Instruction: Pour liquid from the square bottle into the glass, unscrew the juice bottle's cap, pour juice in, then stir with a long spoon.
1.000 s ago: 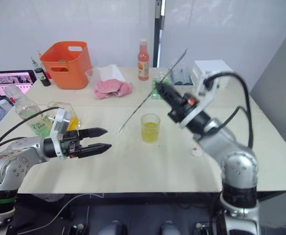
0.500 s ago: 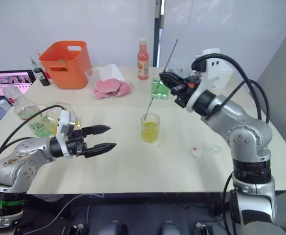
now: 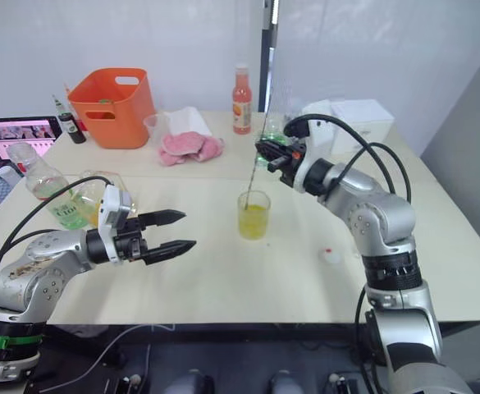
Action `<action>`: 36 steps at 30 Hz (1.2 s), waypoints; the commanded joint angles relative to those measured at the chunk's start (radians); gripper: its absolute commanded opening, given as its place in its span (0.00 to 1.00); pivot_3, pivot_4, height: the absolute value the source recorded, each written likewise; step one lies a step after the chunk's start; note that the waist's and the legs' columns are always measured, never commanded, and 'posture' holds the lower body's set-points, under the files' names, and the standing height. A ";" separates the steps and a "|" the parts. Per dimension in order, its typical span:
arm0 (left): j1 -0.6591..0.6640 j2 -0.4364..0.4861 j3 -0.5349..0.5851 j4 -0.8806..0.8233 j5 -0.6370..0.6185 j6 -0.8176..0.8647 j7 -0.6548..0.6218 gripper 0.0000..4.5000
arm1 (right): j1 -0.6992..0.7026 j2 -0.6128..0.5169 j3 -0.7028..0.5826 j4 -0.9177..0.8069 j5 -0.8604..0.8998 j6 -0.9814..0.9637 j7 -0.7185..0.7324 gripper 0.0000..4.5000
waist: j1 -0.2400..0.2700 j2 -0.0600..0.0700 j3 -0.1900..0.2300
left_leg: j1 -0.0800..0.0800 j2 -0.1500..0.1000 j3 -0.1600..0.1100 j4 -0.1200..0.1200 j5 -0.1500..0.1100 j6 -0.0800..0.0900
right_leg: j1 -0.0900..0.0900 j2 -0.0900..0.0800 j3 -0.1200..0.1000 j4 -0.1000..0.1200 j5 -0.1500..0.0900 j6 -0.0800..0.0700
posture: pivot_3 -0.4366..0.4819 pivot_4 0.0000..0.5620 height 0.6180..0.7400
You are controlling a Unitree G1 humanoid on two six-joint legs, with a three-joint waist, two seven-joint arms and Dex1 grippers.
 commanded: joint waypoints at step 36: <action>0.022 0.011 0.016 -0.015 -0.002 -0.028 -0.022 0.99 | -0.072 -0.020 -0.086 -0.251 -0.024 0.209 0.076 0.00 | -0.001 0.001 0.001 | 0.000 0.000 0.000 0.000 0.000 0.000 | 0.000 0.000 0.000 0.000 0.000 0.000 | 0.48 0.27 0.79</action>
